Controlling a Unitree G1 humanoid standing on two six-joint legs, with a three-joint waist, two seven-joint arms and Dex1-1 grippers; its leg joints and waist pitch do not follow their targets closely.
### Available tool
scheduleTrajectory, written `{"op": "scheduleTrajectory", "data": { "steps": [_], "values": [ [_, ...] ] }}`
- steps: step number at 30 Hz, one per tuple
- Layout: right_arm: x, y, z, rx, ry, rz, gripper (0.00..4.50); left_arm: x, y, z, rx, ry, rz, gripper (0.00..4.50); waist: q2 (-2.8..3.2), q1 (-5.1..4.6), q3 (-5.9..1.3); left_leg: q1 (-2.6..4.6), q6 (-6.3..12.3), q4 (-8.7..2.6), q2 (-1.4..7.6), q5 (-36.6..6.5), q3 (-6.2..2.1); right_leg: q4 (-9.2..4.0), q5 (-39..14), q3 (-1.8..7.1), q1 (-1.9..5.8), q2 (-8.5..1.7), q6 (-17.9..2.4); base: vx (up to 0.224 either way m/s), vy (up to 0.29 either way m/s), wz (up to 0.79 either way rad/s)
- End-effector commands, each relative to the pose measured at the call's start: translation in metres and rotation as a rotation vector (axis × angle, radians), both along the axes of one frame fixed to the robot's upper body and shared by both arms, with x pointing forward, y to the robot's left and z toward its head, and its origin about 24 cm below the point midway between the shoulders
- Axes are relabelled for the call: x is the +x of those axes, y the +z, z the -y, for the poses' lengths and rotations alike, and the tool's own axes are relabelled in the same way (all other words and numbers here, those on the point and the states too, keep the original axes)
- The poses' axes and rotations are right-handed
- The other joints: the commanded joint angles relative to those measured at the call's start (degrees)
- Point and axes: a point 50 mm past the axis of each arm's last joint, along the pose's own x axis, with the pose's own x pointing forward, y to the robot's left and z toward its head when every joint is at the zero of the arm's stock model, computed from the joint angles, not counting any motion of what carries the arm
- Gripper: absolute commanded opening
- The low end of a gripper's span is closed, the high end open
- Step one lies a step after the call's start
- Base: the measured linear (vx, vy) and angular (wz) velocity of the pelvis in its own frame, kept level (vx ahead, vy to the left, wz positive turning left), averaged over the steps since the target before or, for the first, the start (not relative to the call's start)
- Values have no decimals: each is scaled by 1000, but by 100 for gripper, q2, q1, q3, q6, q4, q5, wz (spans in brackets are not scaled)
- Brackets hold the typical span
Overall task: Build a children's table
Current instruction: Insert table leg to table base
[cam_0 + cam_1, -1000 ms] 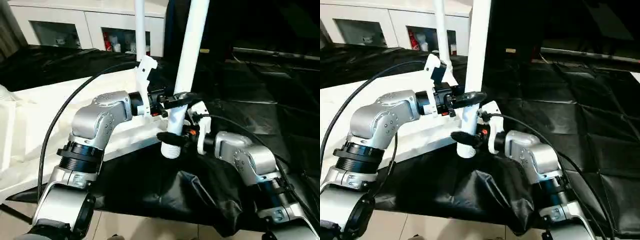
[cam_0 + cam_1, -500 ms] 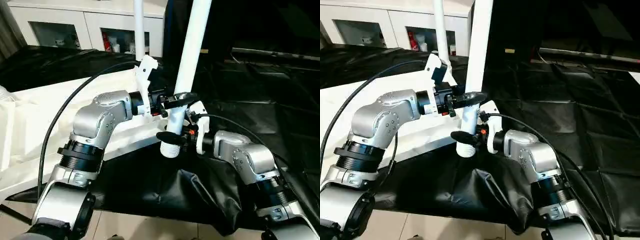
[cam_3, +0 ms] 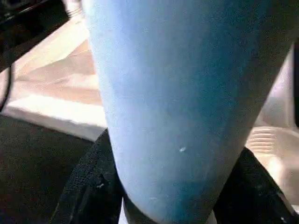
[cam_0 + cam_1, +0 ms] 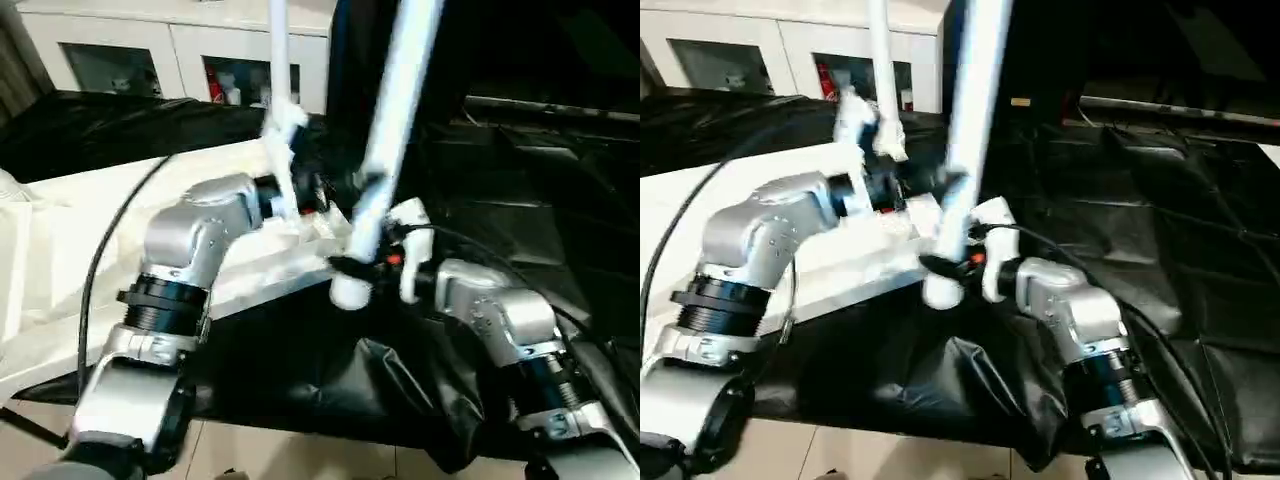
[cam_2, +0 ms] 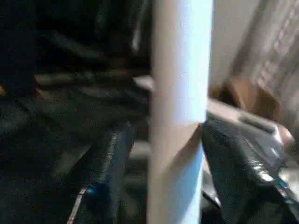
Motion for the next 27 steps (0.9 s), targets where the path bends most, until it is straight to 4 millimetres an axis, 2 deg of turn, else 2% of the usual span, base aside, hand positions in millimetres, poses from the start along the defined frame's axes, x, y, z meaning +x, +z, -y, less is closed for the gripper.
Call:
{"op": "scheduleTrajectory", "data": {
  "steps": [1, 2, 3, 4, 5, 6, 7, 8, 9, 10, 11, 12, 15, 17, 18, 19, 20, 21, 22, 23, 24, 26, 27],
  "values": [
    [9, 13, 6, 15, -86, 75, 193, 5, 8, -6, -92, 78, 24, 298, -74, 31, -488, -75, 174, -297, -63, -195, 79, -359, -444, 283, 472, -294, -1093, 0, 0, 0],
    [11, 14, 9, 34, -125, 70, 193, 6, 11, -8, -139, 101, 24, 298, -80, 20, -486, -65, 179, -299, -61, -208, 84, -355, -448, 284, 465, -279, -1081, 0, 0, 0],
    [15, 18, 15, 25, -176, 96, 193, 9, 15, -9, -169, 135, 27, 298, -216, 0, -482, -72, 221, -300, -69, -207, 100, -365, -521, 282, 476, -267, -1036, 0, 0, 0],
    [17, 19, 19, 12, -222, 113, 193, 9, 14, -10, -143, 134, 35, 298, -166, 31, -484, -59, 211, -307, -63, -191, 86, -355, -588, 280, 468, -283, -1010, 0, 0, 0],
    [20, 19, 24, 4, -270, 113, 193, 10, 10, -9, -71, 128, 46, 298, -82, 24, -481, -44, 173, -314, -49, -159, 78, -354, -649, 285, 434, -287, -940, 0, 0, 0],
    [23, 19, 30, -16, -321, 131, 193, 9, 0, -10, 55, 137, 67, 298, -79, -5, -471, -17, 137, -328, -38, -248, 76, -394, -747, 279, 396, -267, -832, 0, 0, 0],
    [24, 19, 32, -26, -337, 141, 193, 9, -3, -10, 97, 132, 72, 298, -101, -26, -464, -19, 115, -327, -50, -294, 85, -392, -789, 281, 409, -250, -795, 0, 0, 0],
    [27, 22, 41, -67, -393, 183, 193, 7, -17, -9, 255, 107, 92, 298, -121, -6, -468, -11, 77, -333, -41, -283, 77, -376, -834, 287, 412, -267, -727, 0, 0, 0],
    [26, 22, 44, -72, -401, 197, 193, 3, -31, -8, 358, 65, 85, 298, 5, 6, -469, -6, 41, -331, -46, -266, 67, -366, -808, 292, 401, -274, -709, 0, 0, 0],
    [25, 22, 45, -66, -400, 198, 193, 1, -39, -8, 403, 37, 78, 298, -38, -16, -463, -9, 47, -332, -47, -293, 79, -398, -788, 294, 400, -263, -690, 0, 0, 0],
    [25, 22, 45, -66, -400, 198, 193, 1, -39, -8, 403, 37, 78, 298, -70, -18, -473, -29, 61, -332, -53, -256, 80, -359, -628, 300, 430, -257, -743, 0, 0, 0],
    [21, 20, 47, -71, -406, 192, 193, -2, -59, -7, 466, 11, 2, 298, -96, -13, -491, -30, 83, -319, -58, -172, 88, -339, -408, 308, 440, -254, -815, 0, 0, 0],
    [15, 21, 42, -59, -387, 194, 193, -3, -77, -9, 576, -8, -21, 298, -81, 11, -492, -38, 174, -323, -59, -110, 76, -325, -174, 310, 444, -252, -912, 0, 0, 0],
    [11, 20, 31, -31, -346, 195, 193, -3, -93, -16, 654, -31, -64, 298, -100, 2, -481, -50, 176, -338, -65, -242, 69, -347, -390, 300, 457, -267, -875, 0, 0, 0],
    [10, 17, 28, -28, -341, 184, 193, -2, -99, -20, 685, -20, -88, 298, -75, -12, -475, -59, 131, -342, -71, -325, 65, -370, -540, 301, 453, -276, -831, 0, 0, 0],
    [10, 17, 28, -28, -341, 184, 193, -2, -99, -20, 685, -20, -88, 298, -81, -24, -467, -54, 103, -345, -71, -399, 66, -383, -655, 302, 446, -277, -816, 0, 0, 0],
    [8, 13, 26, -43, -331, 184, 193, -3, -103, -25, 722, -17, -102, 298, 30, -27, -466, -8, 38, -343, -59, -587, 69, -438, -829, 305, 407, -278, -822, 0, 0, 0],
    [8, 13, 26, -39, -326, 185, 193, -2, -104, -26, 710, -14, -124, 298, 64, -11, -466, -2, -7, -346, -61, -652, 56, -408, -853, 305, 415, -272, -873, 0, 0, 0],
    [7, 13, 26, -35, -323, 185, 193, -2, -104, -26, 699, -11, -142, 280, 41, -17, -456, -7, -8, -350, -59, -685, 65, -427, -875, 306, 410, -270, -878, 0, 0, 0],
    [6, 12, 26, -43, -324, 189, 193, -2, -107, -29, 723, -19, -143, 262, 102, 0, -458, -7, -26, -348, -63, -717, 54, -413, -887, 307, 415, -275, -915, 0, 0, 0],
    [5, 11, 26, -49, -325, 192, 193, -3, -110, -30, 746, -27, -140, 262, 70, -4, -462, 3, -21, -348, -57, -753, 61, -430, -888, 305, 405, -266, -920, 0, 0, 0],
    [2, 11, 28, -57, -332, 192, 193, -4, -113, -34, 777, -43, -147, 249, 58, -4, -471, -8, -19, -351, -57, -697, 54, -408, -764, 310, 417, -261, -960, 0, 0, 0],
    [1, 11, 29, -57, -335, 191, 193, -4, -113, -35, 776, -41, -154, 235, 88, 2, -462, -9, -23, -354, -55, -670, 52, -404, -682, 312, 414, -253, -950, 0, 0, 0]
  ]
}}
